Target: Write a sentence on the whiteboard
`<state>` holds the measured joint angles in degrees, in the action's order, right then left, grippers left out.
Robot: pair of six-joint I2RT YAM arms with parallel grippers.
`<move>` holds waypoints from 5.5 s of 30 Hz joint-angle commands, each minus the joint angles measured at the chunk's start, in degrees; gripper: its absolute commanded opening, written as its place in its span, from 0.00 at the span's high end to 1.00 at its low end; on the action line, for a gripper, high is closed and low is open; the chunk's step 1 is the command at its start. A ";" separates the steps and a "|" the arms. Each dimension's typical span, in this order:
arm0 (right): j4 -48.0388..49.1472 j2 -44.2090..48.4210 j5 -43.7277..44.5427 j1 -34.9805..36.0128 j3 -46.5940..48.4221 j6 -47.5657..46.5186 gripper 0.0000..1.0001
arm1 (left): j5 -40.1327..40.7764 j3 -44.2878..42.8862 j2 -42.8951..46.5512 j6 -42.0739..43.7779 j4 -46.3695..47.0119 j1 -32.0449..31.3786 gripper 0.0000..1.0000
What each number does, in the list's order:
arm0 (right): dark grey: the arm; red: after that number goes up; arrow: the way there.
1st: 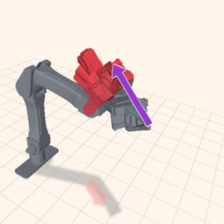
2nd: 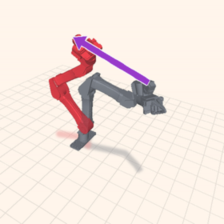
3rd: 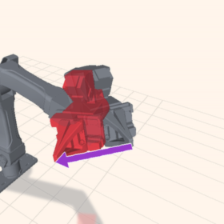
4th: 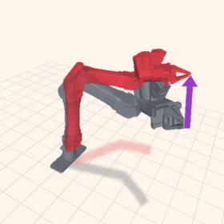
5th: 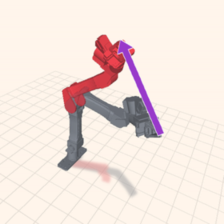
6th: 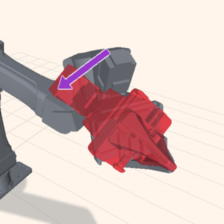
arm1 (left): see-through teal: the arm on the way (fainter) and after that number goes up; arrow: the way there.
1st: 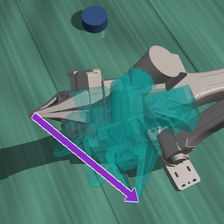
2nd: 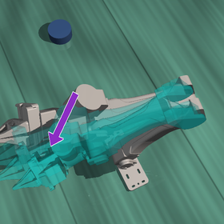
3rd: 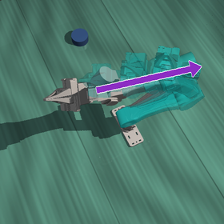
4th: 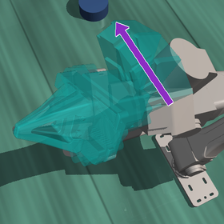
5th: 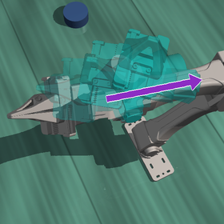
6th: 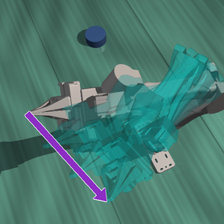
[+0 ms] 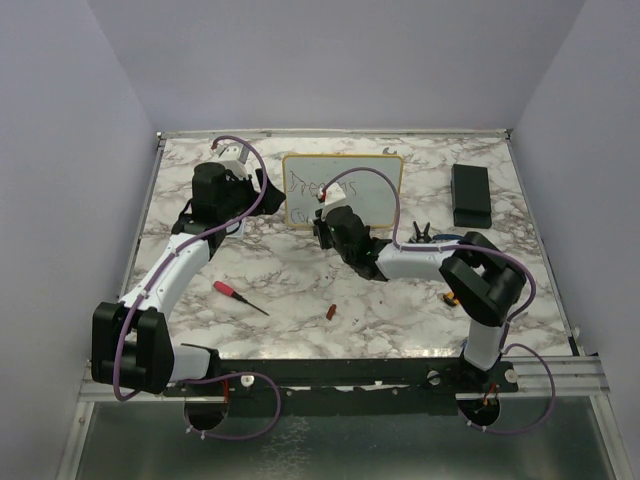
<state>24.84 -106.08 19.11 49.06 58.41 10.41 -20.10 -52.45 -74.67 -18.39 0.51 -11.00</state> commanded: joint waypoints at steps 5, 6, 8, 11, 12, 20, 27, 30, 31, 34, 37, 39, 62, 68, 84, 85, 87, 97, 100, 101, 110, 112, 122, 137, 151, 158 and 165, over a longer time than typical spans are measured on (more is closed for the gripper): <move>2.44 3.41 6.11 -0.18 -0.57 -1.96 0.99 | -1.00 0.39 1.66 0.13 0.19 -0.31 0.24; 2.55 3.68 6.29 -0.19 -0.77 -1.91 0.99 | -0.99 0.39 1.66 0.16 0.19 -0.31 0.24; 2.66 4.07 6.62 -0.19 -1.12 -1.90 0.99 | -0.95 0.41 1.64 0.15 0.19 -0.27 0.24; 2.32 4.13 6.70 -0.19 -1.26 -1.82 0.99 | -1.06 0.41 1.57 0.03 0.19 -0.38 0.24; 2.10 4.01 6.69 -0.19 -1.29 -1.72 0.99 | -1.03 0.41 1.56 0.02 0.19 -0.34 0.24; 0.20 3.62 5.11 -0.19 -3.20 0.93 1.00 | -1.08 0.39 1.56 0.05 0.19 -0.34 0.24; -0.95 2.61 2.97 -0.19 -4.34 2.91 0.99 | -1.08 0.40 1.46 -0.01 0.19 -0.36 0.24; -1.07 1.98 2.38 -0.19 -4.12 2.86 0.99 | -1.17 0.40 1.46 0.00 0.19 -0.36 0.24; -1.10 1.87 2.21 -0.19 -3.91 2.86 0.99 | -1.17 0.41 1.46 -0.02 0.19 -0.35 0.24; -1.63 1.51 1.88 -0.21 -3.27 2.62 1.00 | -1.25 0.40 1.46 -0.11 0.19 -0.36 0.24; -1.26 1.85 2.22 -0.19 -3.17 2.55 0.99 | -1.25 0.41 1.46 -0.07 0.19 -0.39 0.24; -0.94 2.45 2.97 -0.19 -2.92 2.24 0.99 | -1.24 0.41 1.46 -0.08 0.19 -0.34 0.24; -0.33 6.81 8.84 -0.89 -3.59 -0.16 0.99 | -1.13 0.41 1.66 -0.02 0.19 -0.35 0.24; -1.55 6.29 7.43 -0.90 -4.75 2.11 1.00 | -1.14 0.41 1.65 0.00 0.19 -0.36 0.24; -4.21 3.27 4.82 -0.89 -4.88 5.43 0.99 | -1.02 0.50 1.99 -0.02 0.19 -0.41 0.24; -4.31 3.06 4.61 -0.89 -4.89 5.53 0.99 | -1.00 0.50 1.92 0.00 0.19 -0.34 0.24; -5.05 2.62 4.25 -0.89 -4.51 5.91 0.99 | -1.16 0.42 1.82 -0.06 0.19 -0.35 0.24; -5.11 2.11 4.57 -0.89 -4.17 6.23 0.99 | -1.08 0.44 2.16 0.00 0.19 -0.39 0.24; -5.11 2.28 4.72 -0.89 -3.73 5.79 0.99 | -1.08 0.41 2.17 0.02 0.19 -0.40 0.24; -5.06 2.28 4.78 -0.89 -3.57 5.62 0.99 | -1.04 0.41 2.17 0.02 0.19 -0.37 0.24; -5.08 3.69 3.39 -0.89 -3.13 5.03 0.99 | -0.91 0.49 2.36 0.09 0.19 -0.39 0.24; -5.24 4.47 2.63 -0.89 -3.15 5.03 0.99 | -0.69 0.50 2.42 0.15 0.19 -0.33 0.24; -6.29 9.48 0.32 -0.89 -4.45 5.12 0.99 | -0.68 0.59 2.25 0.11 0.19 -0.35 0.24; -5.94 14.05 -2.47 -2.85 -6.26 4.09 0.99 | -0.32 0.76 1.96 0.04 0.19 -0.37 0.24; 0.41 11.19 -6.61 -5.52 -6.97 3.83 0.99 | -0.02 0.78 1.38 0.46 0.19 -0.42 0.24; -0.28 9.63 -5.16 -5.64 -6.01 4.02 0.99 | -0.03 0.76 1.63 0.47 0.19 -0.40 0.24; -0.68 9.06 -2.64 -5.86 -7.94 5.05 1.00 | -0.16 0.75 1.46 0.45 0.19 -0.34 0.24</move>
<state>23.77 -95.90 14.24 43.75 51.20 15.00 -20.08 -52.01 -74.02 -18.37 0.51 -11.00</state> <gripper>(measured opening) 0.101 0.757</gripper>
